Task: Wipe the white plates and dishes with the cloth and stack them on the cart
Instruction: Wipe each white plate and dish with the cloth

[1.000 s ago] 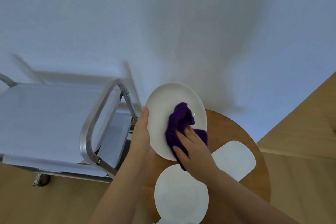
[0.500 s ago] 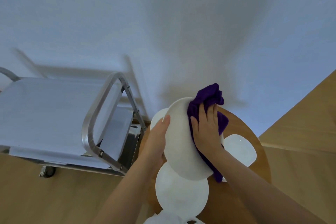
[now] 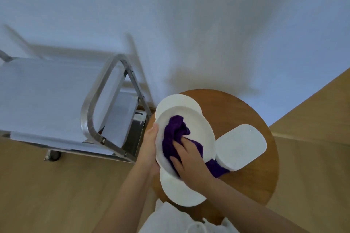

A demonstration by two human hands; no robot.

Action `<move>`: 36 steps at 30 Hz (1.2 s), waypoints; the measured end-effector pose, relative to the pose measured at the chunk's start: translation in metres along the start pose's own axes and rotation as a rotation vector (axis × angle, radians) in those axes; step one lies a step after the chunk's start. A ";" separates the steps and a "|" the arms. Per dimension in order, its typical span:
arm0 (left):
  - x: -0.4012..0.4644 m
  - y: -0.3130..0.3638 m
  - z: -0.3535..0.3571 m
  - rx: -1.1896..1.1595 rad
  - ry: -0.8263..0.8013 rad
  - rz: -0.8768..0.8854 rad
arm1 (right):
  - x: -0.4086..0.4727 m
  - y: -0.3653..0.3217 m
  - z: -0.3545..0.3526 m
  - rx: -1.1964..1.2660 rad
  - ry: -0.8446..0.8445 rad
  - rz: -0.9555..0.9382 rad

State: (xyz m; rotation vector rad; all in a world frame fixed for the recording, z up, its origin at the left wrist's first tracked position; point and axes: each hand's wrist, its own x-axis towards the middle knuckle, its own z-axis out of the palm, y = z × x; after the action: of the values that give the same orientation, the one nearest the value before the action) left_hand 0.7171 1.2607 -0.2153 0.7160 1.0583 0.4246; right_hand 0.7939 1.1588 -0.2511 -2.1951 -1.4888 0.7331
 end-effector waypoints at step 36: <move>0.081 -0.157 -0.070 1.078 0.423 -0.248 | 0.000 0.109 0.015 0.279 0.200 0.551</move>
State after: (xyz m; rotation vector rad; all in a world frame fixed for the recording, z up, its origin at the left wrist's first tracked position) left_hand 0.6875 1.2244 -0.3992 1.4528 1.7691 -0.2799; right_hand 0.8641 1.1201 -0.3266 -2.3811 -0.6365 0.7970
